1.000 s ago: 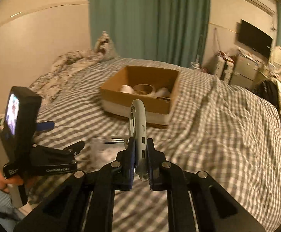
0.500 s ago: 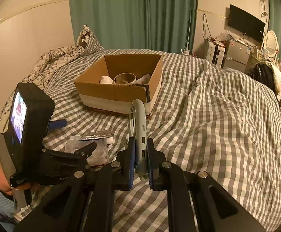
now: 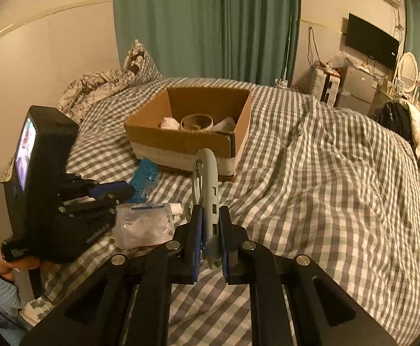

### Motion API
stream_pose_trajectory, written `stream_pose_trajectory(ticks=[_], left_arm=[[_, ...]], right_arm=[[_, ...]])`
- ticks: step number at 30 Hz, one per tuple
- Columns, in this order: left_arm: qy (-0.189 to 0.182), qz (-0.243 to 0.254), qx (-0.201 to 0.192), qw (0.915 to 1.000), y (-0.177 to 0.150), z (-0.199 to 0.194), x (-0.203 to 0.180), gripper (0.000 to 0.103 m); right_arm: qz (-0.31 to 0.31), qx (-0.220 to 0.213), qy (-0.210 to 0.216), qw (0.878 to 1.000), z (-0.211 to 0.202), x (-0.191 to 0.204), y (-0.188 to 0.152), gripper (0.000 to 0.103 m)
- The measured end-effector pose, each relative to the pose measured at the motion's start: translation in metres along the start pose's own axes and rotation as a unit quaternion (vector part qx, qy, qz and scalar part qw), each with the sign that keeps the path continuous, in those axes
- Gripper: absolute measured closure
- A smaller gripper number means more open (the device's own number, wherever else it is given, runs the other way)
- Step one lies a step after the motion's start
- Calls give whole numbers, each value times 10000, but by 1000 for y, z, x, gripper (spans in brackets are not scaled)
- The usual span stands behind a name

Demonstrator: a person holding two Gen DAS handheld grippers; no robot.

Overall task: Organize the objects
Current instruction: 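Grasp the blue blister pack with the left tool, then lower the clip and blister pack into the box and open both tools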

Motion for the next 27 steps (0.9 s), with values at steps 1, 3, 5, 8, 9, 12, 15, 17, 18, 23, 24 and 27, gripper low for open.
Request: stream_pose_trajectory(ticks=[1, 3, 5, 8, 9, 12, 15, 17, 18, 23, 24, 27], left_arm=[[13, -31, -64, 10000, 3, -6, 2, 96], [64, -74, -204, 9997, 11, -18, 7, 96], [123, -106, -325, 9993, 19, -29, 13, 96], [168, -167, -516, 9984, 34, -46, 21, 96], [175, -158, -551, 9982, 39, -50, 23, 96], [187, -309, -790, 9962, 65, -68, 35, 96], [291, -293, -1102, 9930, 98, -87, 43, 96], [356, -314, -1272, 9907, 120, -96, 49, 96], [360, -338, -1341, 9897, 131, -100, 52, 96], [365, -422, -1476, 9875, 174, -98, 63, 96], [391, -411, -1480, 9874, 178, -96, 65, 96], [417, -371, -1457, 9878, 193, -85, 68, 96]], right_arm=[[-12, -30, -19, 10000, -2, 1, 1, 93], [-52, -121, -74, 9999, -10, 3, 7, 93], [-93, -185, -103, 9997, -16, 7, 12, 93], [-191, -309, -140, 9992, -25, 12, 23, 93], [-221, -356, -147, 9990, -28, 13, 28, 93], [-357, -571, -142, 9976, -38, 18, 52, 93], [-524, -873, -235, 9945, -48, 19, 87, 93], [-572, -1057, -220, 9925, -54, 19, 111, 93], [-577, -1111, -208, 9919, -55, 20, 119, 93], [-550, -1342, -161, 9893, -54, 18, 164, 93], [-519, -1339, -116, 9896, -50, 17, 171, 93], [-488, -1302, -102, 9902, -36, 13, 187, 93]])
Point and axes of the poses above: each gripper's, at about its wrist camera, not at the fingertips, and z roughly the way its jaws point, x to its left, y to its top, the point moved 9 cm from there along z, roughly the way its jaws point
